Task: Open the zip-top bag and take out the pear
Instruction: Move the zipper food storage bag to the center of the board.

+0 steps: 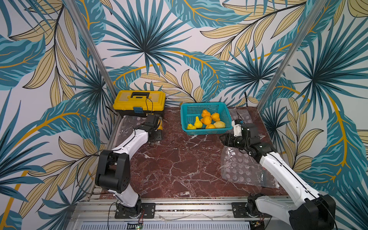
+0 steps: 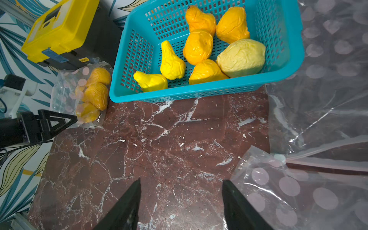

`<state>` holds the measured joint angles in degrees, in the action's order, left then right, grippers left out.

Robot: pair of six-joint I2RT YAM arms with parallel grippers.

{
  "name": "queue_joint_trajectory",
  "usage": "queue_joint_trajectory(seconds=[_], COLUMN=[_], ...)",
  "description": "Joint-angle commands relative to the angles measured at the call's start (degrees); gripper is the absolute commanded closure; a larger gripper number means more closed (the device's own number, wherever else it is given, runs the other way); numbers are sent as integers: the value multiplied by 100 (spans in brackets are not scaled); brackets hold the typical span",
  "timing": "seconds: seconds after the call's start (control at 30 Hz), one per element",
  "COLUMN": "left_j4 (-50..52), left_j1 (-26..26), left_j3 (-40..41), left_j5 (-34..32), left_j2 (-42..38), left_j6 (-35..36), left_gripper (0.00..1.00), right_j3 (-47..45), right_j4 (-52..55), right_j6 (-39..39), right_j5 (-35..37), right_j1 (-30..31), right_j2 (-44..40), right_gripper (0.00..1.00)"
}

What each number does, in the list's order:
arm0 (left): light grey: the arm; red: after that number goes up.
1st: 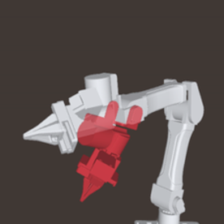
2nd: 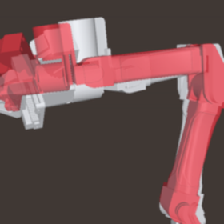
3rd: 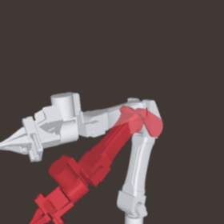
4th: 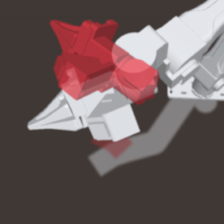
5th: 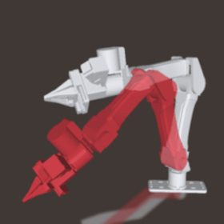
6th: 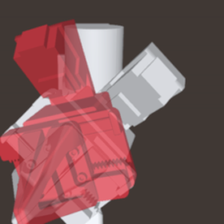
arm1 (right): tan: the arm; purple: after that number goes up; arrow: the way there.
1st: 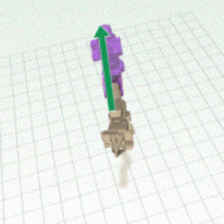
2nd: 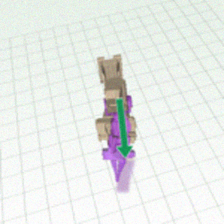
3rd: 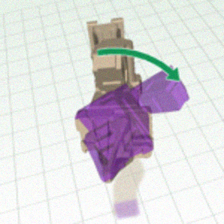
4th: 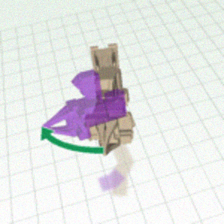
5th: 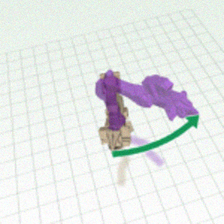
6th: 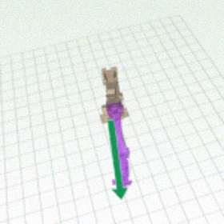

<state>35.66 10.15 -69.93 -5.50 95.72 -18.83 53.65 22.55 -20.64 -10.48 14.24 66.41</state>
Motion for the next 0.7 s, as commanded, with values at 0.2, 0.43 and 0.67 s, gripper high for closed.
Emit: queue_joint_trajectory(seconds=[0.2,0.43,0.67], left_j4=[20,29,-6], left_j1=[-644,-428,727], left_j3=[-637,-442,-29], left_j5=[448,1806,2155], left_j2=[960,1288,967], left_j6=[404,259,-253], left_gripper=[20,35,36], right_j3=[186,207,302], right_j4=[-166,-239,-321], right_j6=[-23,-54,-79], right_j5=[-114,-208,-236], right_j1=[227,321,461], right_j2=[151,282,463], right_gripper=[35,35,35])
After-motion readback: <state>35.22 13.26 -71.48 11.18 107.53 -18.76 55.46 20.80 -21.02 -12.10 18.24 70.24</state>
